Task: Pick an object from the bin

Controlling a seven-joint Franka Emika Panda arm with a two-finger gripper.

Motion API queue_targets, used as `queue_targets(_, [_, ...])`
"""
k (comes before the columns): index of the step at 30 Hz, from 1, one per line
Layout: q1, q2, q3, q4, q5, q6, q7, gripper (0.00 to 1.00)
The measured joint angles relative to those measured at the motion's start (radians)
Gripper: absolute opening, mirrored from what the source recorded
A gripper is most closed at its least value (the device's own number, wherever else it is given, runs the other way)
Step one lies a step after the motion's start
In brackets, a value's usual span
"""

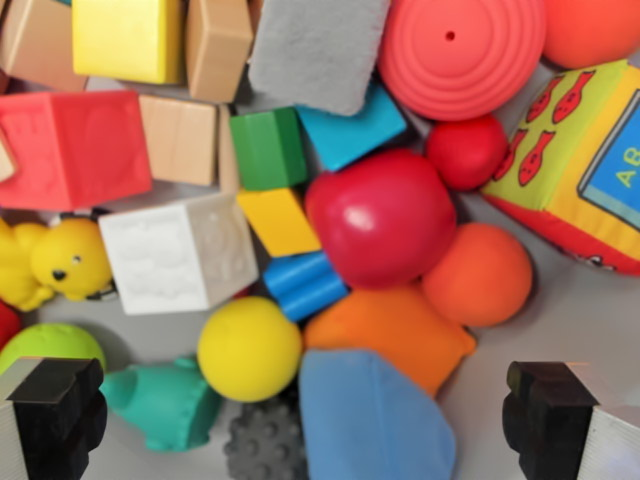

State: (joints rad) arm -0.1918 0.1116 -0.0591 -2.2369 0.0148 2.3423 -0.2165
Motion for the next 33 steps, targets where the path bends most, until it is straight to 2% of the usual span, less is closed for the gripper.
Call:
queue_targets(11, [-0.034, 0.027, -0.004, -0.031, 0.001, 0.057, -0.184, 1.00])
queue_targets(33, [-0.117, 0.105, -0.004, -0.074, 0.004, 0.178, -0.580, 1.00])
